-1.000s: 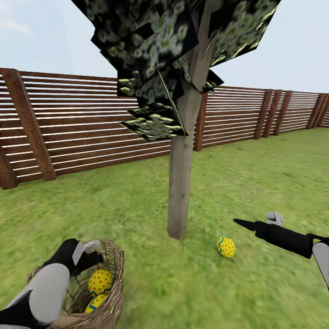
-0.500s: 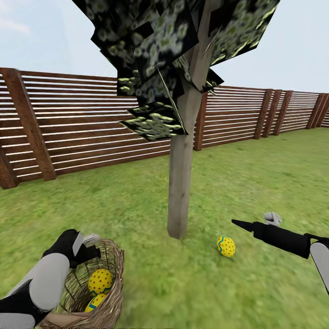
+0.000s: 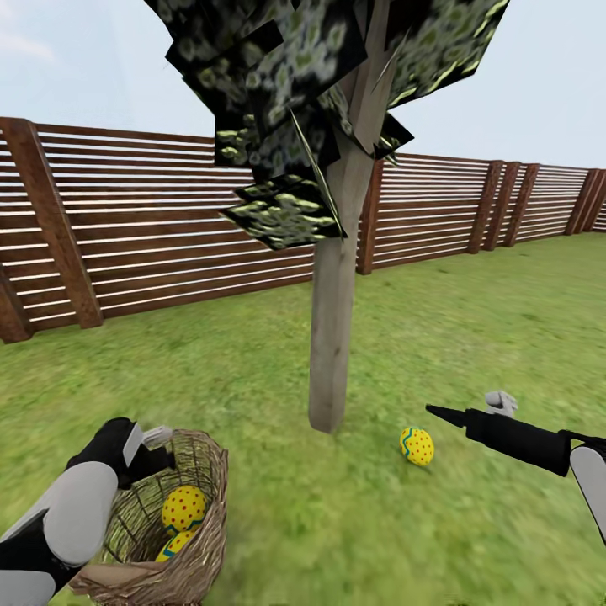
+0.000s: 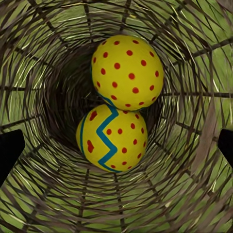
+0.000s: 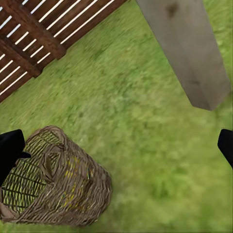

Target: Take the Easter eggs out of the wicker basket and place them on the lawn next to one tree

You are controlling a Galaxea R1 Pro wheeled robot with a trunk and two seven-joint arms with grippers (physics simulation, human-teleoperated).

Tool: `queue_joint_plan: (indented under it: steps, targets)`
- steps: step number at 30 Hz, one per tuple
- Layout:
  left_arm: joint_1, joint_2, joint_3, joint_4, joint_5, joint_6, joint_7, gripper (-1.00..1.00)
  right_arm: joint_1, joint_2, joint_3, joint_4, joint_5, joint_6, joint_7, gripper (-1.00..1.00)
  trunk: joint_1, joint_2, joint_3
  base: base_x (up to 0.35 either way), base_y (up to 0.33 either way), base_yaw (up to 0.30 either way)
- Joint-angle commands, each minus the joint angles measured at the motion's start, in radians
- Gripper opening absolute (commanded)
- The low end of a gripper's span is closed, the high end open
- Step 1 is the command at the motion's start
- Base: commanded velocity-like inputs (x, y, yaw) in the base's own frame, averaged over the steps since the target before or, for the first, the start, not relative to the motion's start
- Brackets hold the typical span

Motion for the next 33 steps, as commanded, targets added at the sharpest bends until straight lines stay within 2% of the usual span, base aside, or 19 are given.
queue_joint_plan:
  steps: [1,28,33]
  targets:
    - [-0.001,0.000,0.006,0.000,0.000,0.003,0.002,1.00,-0.001,0.000,-0.001,0.000,0.006,0.004,0.009,1.00,0.000,-0.001,-0.005,0.000,0.000,0.000]
    - [-0.002,-0.001,0.006,0.009,-0.002,-0.003,0.003,1.00,-0.001,0.001,0.000,0.000,0.011,0.004,0.009,1.00,0.012,-0.007,-0.109,0.000,0.000,0.000]
    - [-0.002,-0.001,0.006,0.009,-0.003,-0.008,0.003,1.00,-0.001,0.001,0.000,0.000,0.011,0.004,0.009,1.00,0.012,-0.007,-0.109,0.000,0.000,0.000]
